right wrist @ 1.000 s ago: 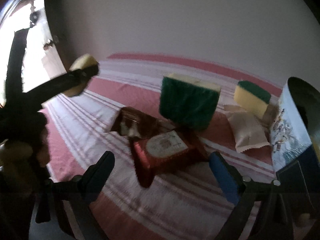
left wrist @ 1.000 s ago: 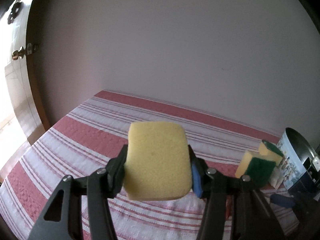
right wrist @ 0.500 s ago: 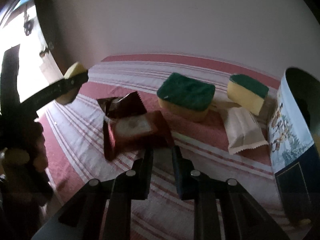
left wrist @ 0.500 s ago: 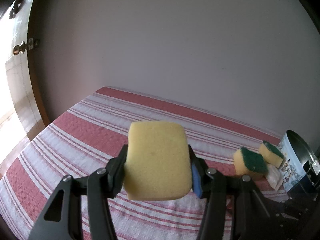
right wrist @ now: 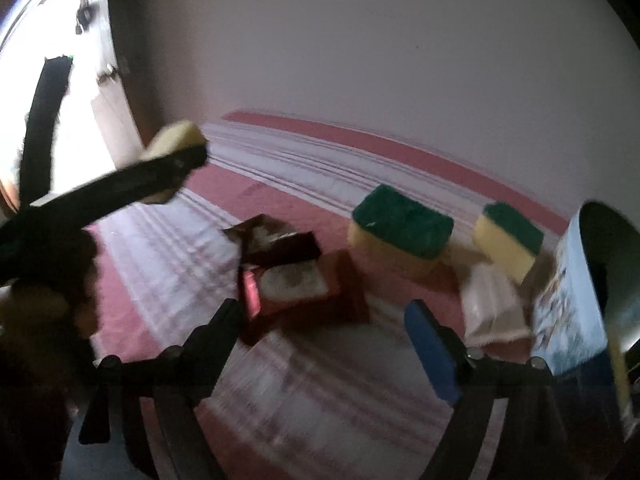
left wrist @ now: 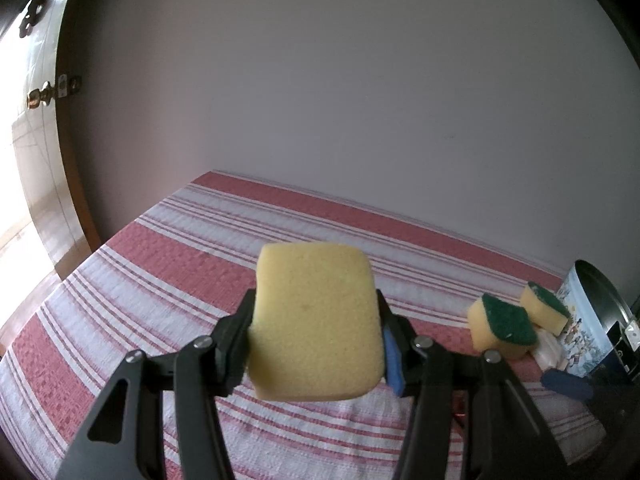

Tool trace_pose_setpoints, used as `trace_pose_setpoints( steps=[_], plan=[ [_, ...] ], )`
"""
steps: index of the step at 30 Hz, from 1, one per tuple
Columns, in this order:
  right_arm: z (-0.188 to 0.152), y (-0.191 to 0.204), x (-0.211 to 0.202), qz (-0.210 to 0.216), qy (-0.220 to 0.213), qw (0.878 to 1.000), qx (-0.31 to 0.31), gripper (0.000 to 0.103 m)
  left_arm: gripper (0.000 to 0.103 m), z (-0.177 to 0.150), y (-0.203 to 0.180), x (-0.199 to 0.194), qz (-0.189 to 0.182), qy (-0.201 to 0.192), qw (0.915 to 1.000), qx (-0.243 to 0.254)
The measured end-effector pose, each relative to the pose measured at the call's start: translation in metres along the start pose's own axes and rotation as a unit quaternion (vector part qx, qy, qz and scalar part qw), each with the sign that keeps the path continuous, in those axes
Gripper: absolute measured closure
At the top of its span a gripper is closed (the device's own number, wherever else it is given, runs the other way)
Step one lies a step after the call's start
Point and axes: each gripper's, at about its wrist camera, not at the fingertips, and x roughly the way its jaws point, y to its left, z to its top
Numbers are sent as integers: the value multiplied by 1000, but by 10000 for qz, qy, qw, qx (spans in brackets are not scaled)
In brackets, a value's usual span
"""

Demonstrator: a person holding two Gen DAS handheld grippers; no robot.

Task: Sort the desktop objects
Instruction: 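Hold the yellow sponge in the left tool while the right tool grasps the red snack packet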

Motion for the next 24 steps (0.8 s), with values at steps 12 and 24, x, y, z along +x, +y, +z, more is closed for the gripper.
trace_pose_setpoints(
  steps=[12,24],
  plan=[
    [9,-8,26,541,184,9980,251,60,49,-1,-1,0,-14,1,10000,-3],
    [1,-42,32,1377,32,9803,1414,48,49,-2,-2,0,17,7,10000,1]
  ],
)
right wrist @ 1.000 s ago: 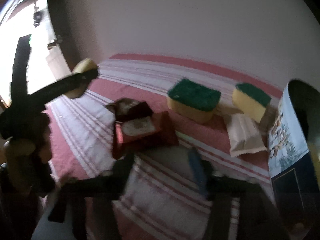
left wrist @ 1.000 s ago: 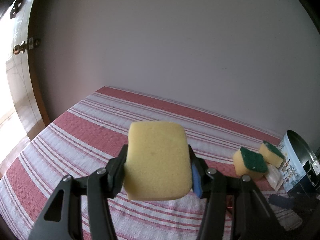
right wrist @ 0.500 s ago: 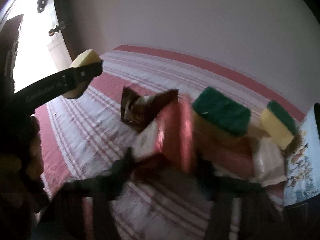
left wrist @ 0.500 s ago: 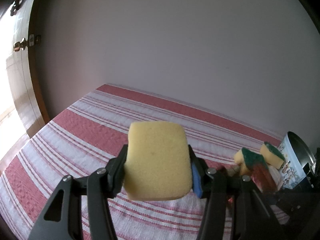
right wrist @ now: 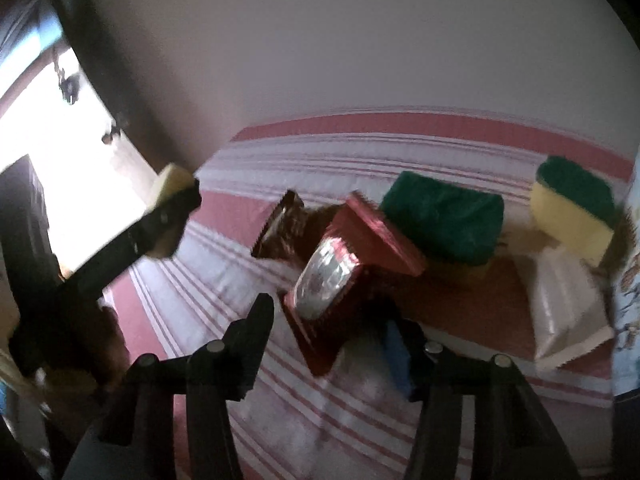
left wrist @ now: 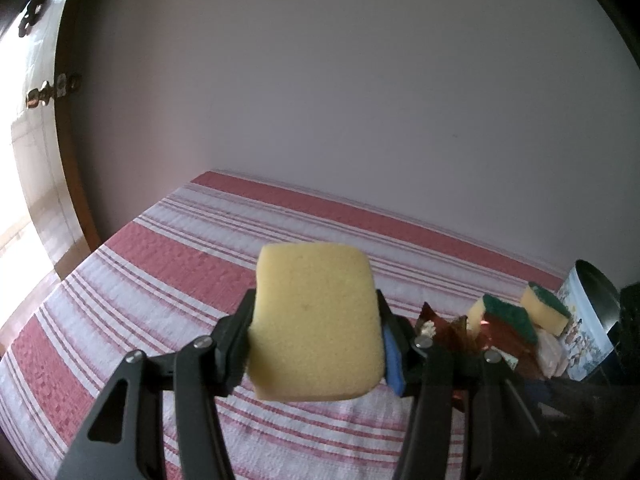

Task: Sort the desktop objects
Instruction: 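Hold the yellow sponge in the left tool while the right tool grasps the red snack packet, then carry the yellow sponge and red packet over the tin with both tools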

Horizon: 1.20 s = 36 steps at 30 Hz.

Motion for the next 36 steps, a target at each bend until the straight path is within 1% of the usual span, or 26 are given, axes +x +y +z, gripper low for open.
trace_pose_setpoints(
  steps=[3,5,6,7,8,10,14,18,21,23,27,30,35,36],
  plan=[
    [2,-6,1,137,-103,9993,329,48,49,0,-1,0,-4,1,10000,36],
    [3,-7,1,170,-170,9989,402,48,49,1,0,1,-7,4,10000,38],
    [3,-6,1,117,-189,9991,361,55,49,1,0,1,-16,0,10000,35],
    [3,-5,1,19,-170,9995,276,67,49,1,1,0,-25,-7,10000,33],
    [2,-3,3,22,-118,9997,229,67,49,0,0,0,-32,-13,10000,34],
    [1,-3,1,73,-154,9996,240,68,49,0,-1,-1,-54,-34,10000,59],
    [-6,1,-13,-10,-376,9992,94,70,49,0,-5,-5,-109,-124,9997,179],
    [-15,13,-34,-413,-794,9956,-290,70,49,-2,-9,-11,-214,-256,9991,276],
    [-28,20,-57,-770,-1151,9883,-632,70,49,-4,-15,-17,-311,-374,9980,407],
    [-40,23,-76,-1040,-1460,9800,-865,70,49,-5,-23,-19,-344,-446,9970,523],
    [-59,21,-105,-1418,-1840,9666,-1084,70,49,-11,-38,-31,-479,-671,9928,875],
    [-64,19,-113,-1541,-1929,9631,-1072,70,49,-17,-47,-42,-721,-841,9882,1058],
    [-82,9,-131,-1718,-2084,9574,-1024,70,49,-27,-72,-55,-894,-930,9843,1203],
    [-86,6,-136,-1783,-2126,9552,-1026,70,49,-29,-77,-58,-981,-916,9835,1211]
  ],
)
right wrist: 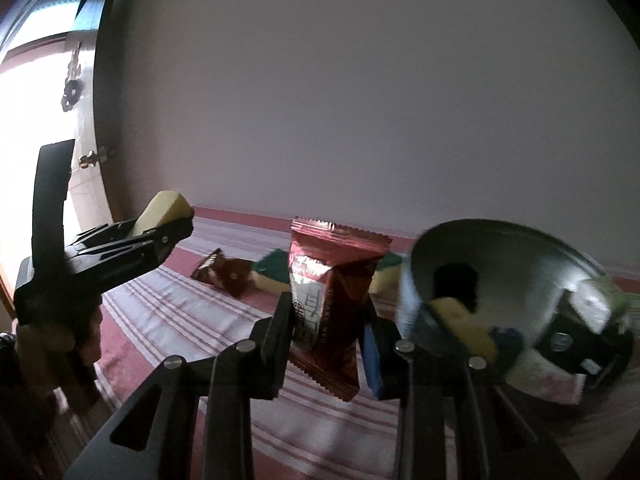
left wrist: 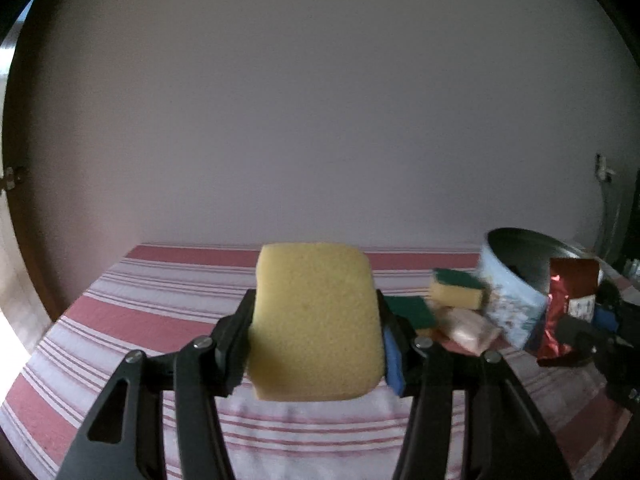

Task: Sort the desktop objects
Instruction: 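Carry the yellow sponge and red packet over the tin with both tools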

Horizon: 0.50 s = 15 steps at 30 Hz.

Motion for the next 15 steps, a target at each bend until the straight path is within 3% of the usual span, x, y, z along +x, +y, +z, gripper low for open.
trace_pose_setpoints(
  steps=[15],
  plan=[
    [-14,-86,-67,-918,-490,9941,321,70,49,-8,-109,-22,-1075,35,9940,210]
  ],
)
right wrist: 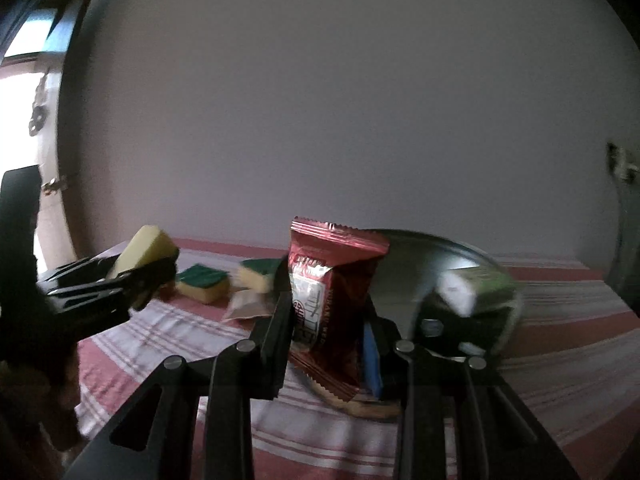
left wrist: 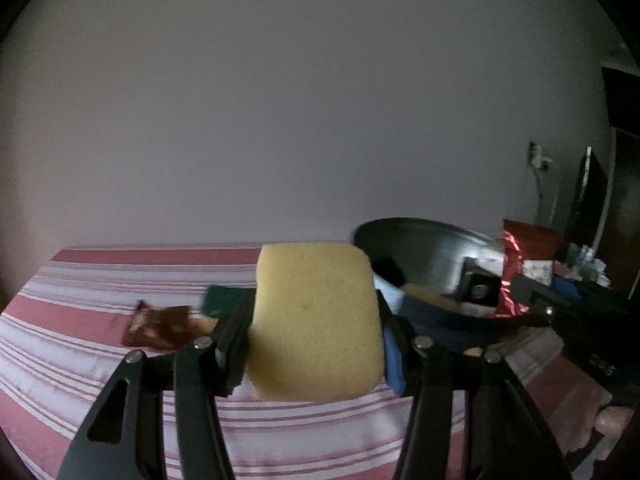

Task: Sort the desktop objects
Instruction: 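Carry the yellow sponge and red packet over the tin with both tools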

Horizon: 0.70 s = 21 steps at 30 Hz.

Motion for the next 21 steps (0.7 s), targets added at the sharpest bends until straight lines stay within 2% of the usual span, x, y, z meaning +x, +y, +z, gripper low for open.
trace_pose_setpoints(
  steps=[9,16,21],
  plan=[
    [13,-65,-3,-630,-143,9977,223,70,49,12,-53,20,-272,81,9996,69],
    [30,-91,33,-924,-130,9950,352,70,49,22,-80,38,-358,206,9991,15],
    [44,-108,56,-1059,87,9936,381,70,49,28,-104,61,-297,324,9990,107]
  ],
)
